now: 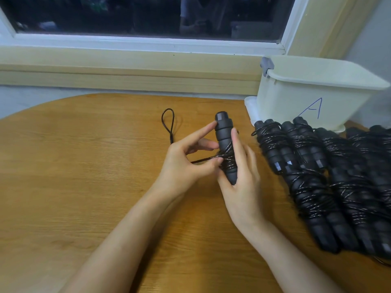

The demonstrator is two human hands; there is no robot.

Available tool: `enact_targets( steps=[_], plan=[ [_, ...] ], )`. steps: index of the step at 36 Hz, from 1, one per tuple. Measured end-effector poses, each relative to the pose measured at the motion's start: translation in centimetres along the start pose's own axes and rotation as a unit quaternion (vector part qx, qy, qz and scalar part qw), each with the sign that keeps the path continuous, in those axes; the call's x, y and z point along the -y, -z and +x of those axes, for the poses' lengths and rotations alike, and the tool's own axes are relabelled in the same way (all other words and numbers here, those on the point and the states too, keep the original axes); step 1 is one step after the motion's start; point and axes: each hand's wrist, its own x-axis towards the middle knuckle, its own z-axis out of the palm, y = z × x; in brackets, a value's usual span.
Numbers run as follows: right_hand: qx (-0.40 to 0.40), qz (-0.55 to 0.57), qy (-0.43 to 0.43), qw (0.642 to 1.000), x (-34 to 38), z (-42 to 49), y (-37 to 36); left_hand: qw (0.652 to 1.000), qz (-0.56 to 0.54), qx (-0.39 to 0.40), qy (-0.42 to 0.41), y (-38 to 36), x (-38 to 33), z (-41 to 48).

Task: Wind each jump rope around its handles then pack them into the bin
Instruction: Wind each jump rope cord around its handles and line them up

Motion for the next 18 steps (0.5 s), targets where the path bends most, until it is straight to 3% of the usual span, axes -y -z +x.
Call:
enact_targets(
  steps=[9, 18],
  plan=[
    [0.003, 0.119, -0.009, 0.993, 0.72, 0.31, 0.1, 0.994, -0.09, -0.052, 0.042, 0.1, -0.42, 0.13],
    [0.046, 0.214, -0.038, 0.975, 0.91, 0.07, 0.27, 0.986, -0.137, 0.005, 0.098, 0.37, -0.89, 0.15]
  ],
)
